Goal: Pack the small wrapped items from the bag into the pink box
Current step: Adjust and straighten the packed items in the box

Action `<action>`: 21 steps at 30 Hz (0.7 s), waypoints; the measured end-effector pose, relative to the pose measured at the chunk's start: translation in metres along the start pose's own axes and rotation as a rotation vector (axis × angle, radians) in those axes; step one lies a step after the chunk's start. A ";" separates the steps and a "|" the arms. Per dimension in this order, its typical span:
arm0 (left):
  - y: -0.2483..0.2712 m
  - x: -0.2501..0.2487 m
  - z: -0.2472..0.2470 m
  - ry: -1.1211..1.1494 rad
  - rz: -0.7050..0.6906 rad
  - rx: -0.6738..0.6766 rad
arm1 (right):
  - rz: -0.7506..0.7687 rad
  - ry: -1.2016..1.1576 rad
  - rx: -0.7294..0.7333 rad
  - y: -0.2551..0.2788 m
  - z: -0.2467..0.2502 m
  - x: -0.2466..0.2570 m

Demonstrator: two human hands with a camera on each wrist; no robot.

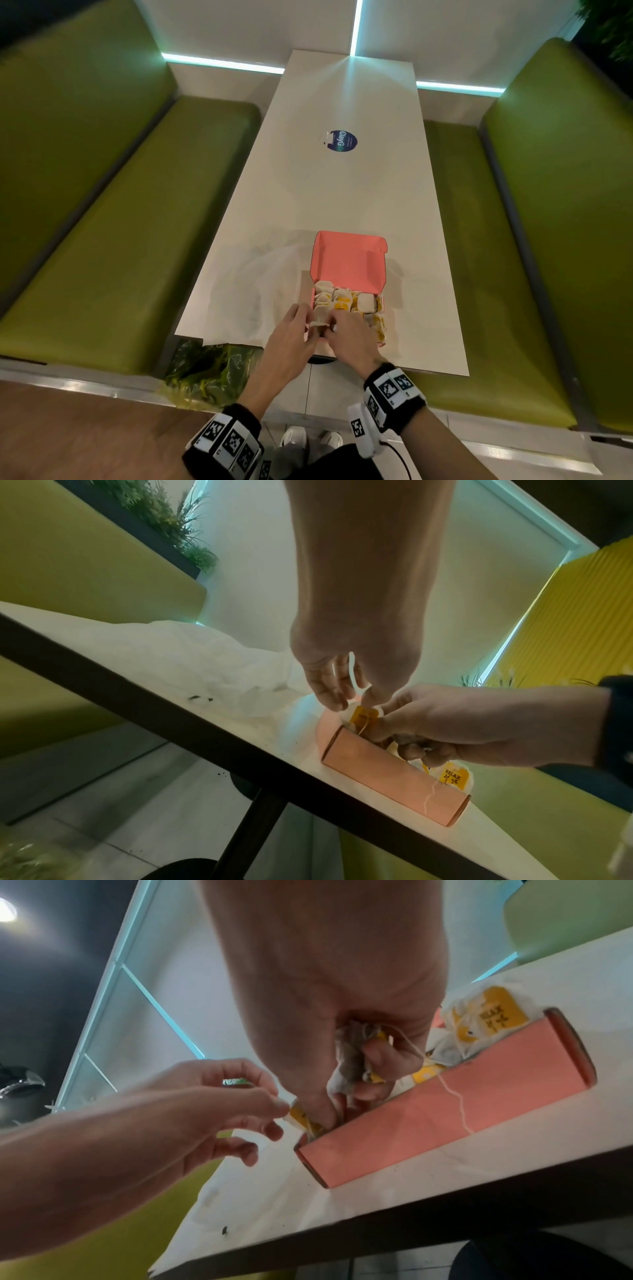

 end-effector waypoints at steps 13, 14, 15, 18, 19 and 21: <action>-0.015 0.002 -0.010 0.070 0.015 -0.024 | 0.057 -0.023 -0.159 0.012 0.004 -0.002; -0.015 0.001 -0.009 0.095 0.020 -0.032 | 0.101 -0.022 -0.155 0.014 0.003 0.000; -0.016 0.002 -0.009 0.112 0.022 -0.036 | 0.143 -0.021 -0.134 0.015 0.001 0.001; -0.016 0.003 -0.008 0.081 0.012 -0.030 | 0.206 0.038 -0.081 0.014 -0.005 0.003; -0.015 0.003 -0.008 0.048 0.005 -0.027 | 0.209 0.073 -0.072 0.013 -0.006 0.003; -0.015 0.004 -0.008 -0.023 -0.015 -0.003 | 0.200 0.125 -0.056 0.009 -0.005 0.004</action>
Point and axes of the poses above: each hand's wrist, its own y-axis away from the middle knuckle, its own z-axis out of the back of the hand, x = y × z, the point moved 2 cm from there along -y, towards the middle knuckle, and after that the axes turned 9 degrees about z, right-handed, at the moved point
